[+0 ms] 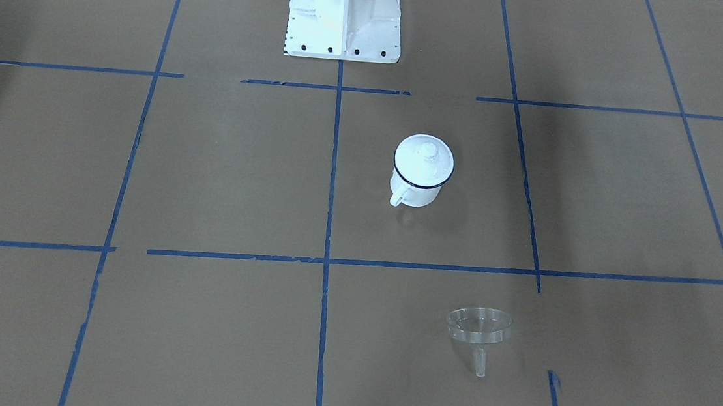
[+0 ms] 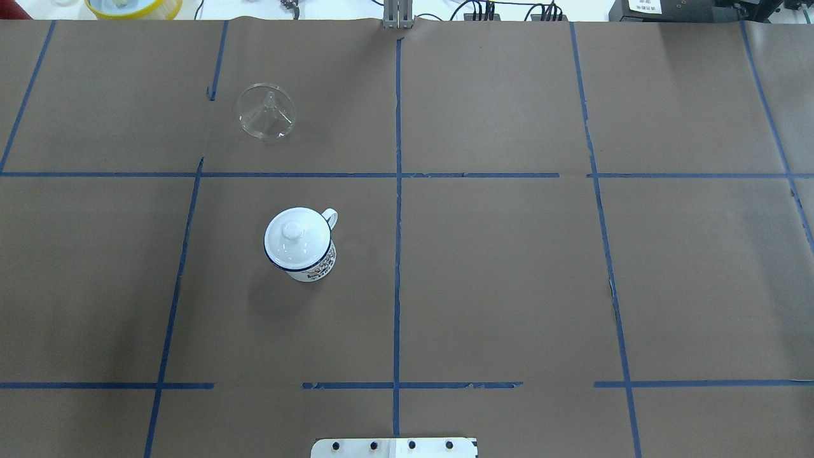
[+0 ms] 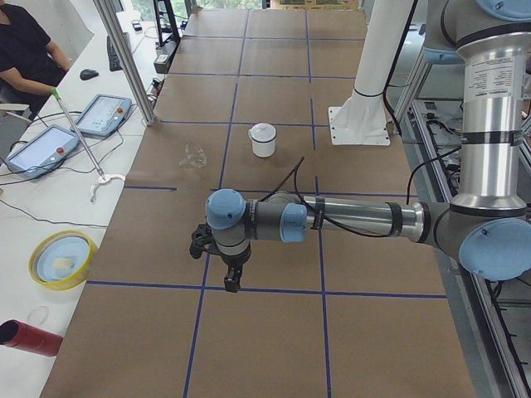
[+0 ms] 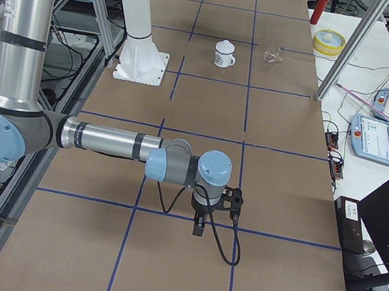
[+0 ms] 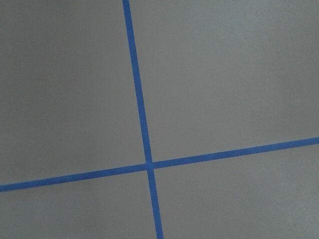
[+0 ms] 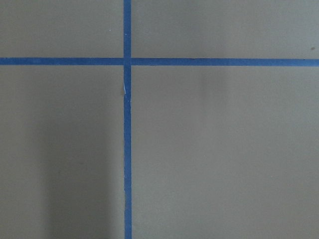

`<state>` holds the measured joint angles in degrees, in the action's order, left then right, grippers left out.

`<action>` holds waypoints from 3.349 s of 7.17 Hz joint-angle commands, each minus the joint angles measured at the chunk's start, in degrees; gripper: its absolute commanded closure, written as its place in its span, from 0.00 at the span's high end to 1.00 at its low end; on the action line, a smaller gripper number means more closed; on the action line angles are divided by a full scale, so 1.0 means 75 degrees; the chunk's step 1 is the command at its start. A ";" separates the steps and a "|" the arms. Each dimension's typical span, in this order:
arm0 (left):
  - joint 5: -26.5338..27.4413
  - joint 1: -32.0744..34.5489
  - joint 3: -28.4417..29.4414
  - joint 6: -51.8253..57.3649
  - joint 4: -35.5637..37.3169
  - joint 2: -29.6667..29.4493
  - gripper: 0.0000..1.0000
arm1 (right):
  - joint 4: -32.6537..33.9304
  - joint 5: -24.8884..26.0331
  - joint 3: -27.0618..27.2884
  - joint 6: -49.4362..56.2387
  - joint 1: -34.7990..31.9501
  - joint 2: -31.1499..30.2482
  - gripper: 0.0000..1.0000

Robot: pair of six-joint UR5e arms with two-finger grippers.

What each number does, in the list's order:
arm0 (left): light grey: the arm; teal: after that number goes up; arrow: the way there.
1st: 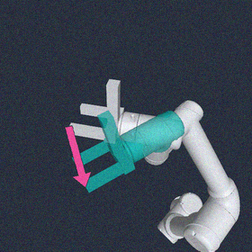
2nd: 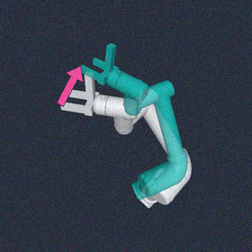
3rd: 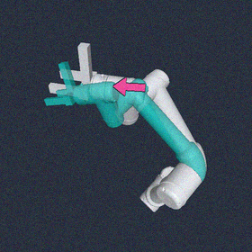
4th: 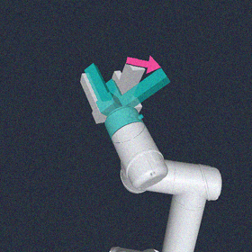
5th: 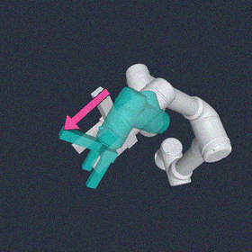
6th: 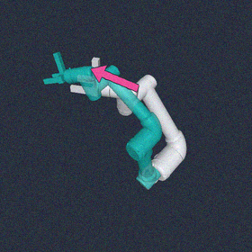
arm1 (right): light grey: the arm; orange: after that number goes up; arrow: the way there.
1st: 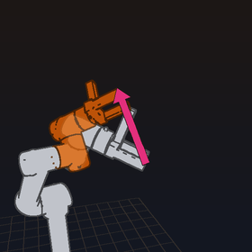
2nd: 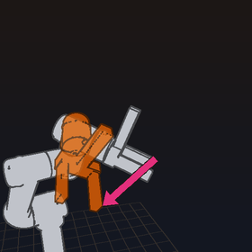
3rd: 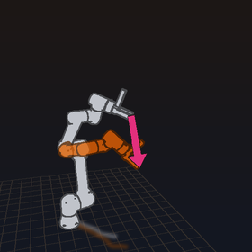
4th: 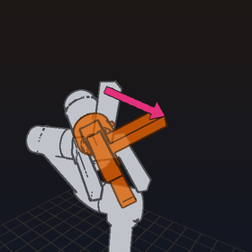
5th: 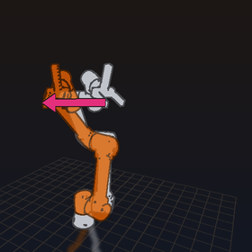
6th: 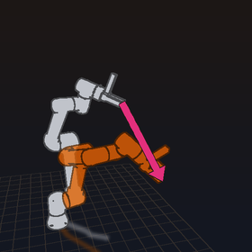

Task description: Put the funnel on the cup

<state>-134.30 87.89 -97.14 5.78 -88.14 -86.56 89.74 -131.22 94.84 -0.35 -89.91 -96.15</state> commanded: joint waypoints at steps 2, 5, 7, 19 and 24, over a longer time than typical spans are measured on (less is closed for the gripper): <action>0.0012 -0.0012 -0.0986 -0.1384 0.0757 -0.0680 1.00 | 0.0000 0.0000 0.0011 0.0000 0.0000 0.0000 1.00; 0.0012 -0.1295 -0.2665 -0.4006 0.1086 -0.1391 1.00 | 0.0000 0.0000 0.0000 0.0000 0.0000 0.0000 1.00; 0.0093 -0.2490 -0.2892 -0.5194 0.1087 -0.2270 1.00 | 0.0000 0.0000 0.0011 0.0000 0.0000 0.0000 1.00; 0.2765 -0.6585 -0.1288 -0.9032 0.1767 -0.5239 1.00 | 0.0000 0.0000 0.0000 0.0000 0.0000 0.0000 1.00; 0.2707 -0.6879 -0.1158 -0.9067 0.1498 -0.5239 0.73 | 0.0000 0.0000 0.0011 0.0000 0.0000 0.0000 1.00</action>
<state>-113.97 36.44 -105.89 -62.18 -76.75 -125.83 89.74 -131.22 94.90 -0.35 -89.91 -96.15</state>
